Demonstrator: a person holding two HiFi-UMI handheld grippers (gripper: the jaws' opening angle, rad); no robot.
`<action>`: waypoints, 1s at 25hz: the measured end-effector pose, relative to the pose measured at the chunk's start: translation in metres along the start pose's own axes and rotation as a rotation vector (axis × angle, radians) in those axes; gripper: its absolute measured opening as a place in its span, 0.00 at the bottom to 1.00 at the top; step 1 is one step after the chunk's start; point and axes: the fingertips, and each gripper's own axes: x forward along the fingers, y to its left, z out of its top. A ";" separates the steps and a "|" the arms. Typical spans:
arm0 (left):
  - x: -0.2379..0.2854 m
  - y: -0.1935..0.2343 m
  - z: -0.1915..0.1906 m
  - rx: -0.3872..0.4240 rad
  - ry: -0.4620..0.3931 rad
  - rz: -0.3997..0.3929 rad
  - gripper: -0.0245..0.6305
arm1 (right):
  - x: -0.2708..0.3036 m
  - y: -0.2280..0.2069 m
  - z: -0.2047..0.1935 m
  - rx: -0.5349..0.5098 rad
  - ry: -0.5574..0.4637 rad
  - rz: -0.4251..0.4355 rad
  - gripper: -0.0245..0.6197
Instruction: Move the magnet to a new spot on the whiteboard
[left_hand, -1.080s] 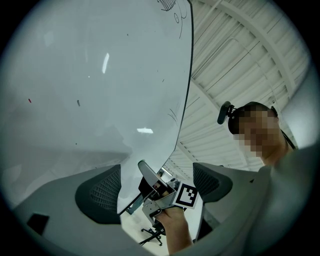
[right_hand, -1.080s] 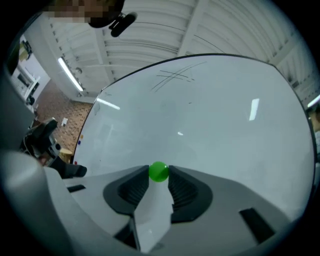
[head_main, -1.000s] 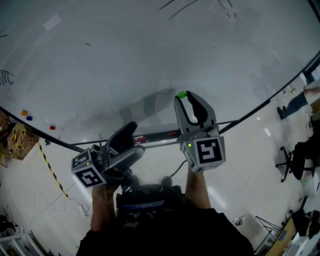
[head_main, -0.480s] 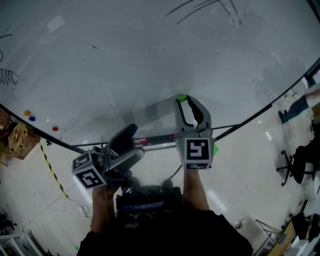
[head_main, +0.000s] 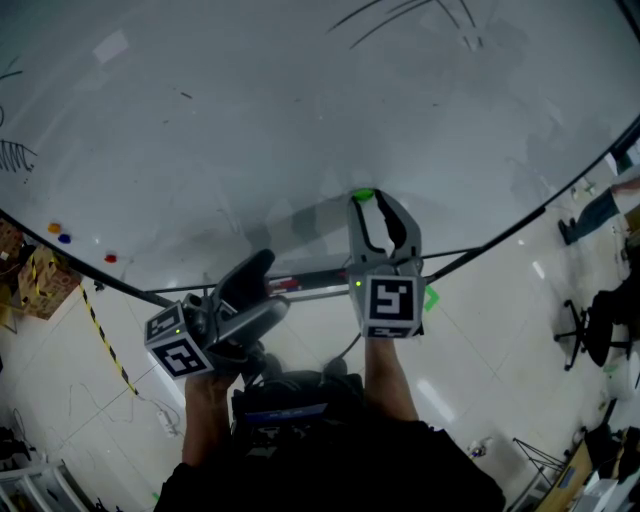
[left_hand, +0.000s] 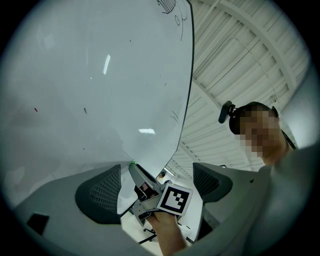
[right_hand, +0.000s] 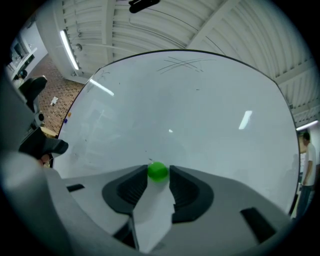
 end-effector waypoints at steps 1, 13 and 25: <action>0.000 0.001 0.000 -0.001 0.000 0.001 0.71 | -0.001 0.000 0.000 0.001 -0.001 0.002 0.30; 0.014 -0.003 -0.014 -0.013 0.024 0.000 0.71 | -0.030 0.000 0.004 0.281 -0.042 0.271 0.30; 0.047 -0.015 -0.054 -0.010 0.040 0.041 0.71 | -0.077 -0.015 0.009 0.649 -0.138 0.625 0.29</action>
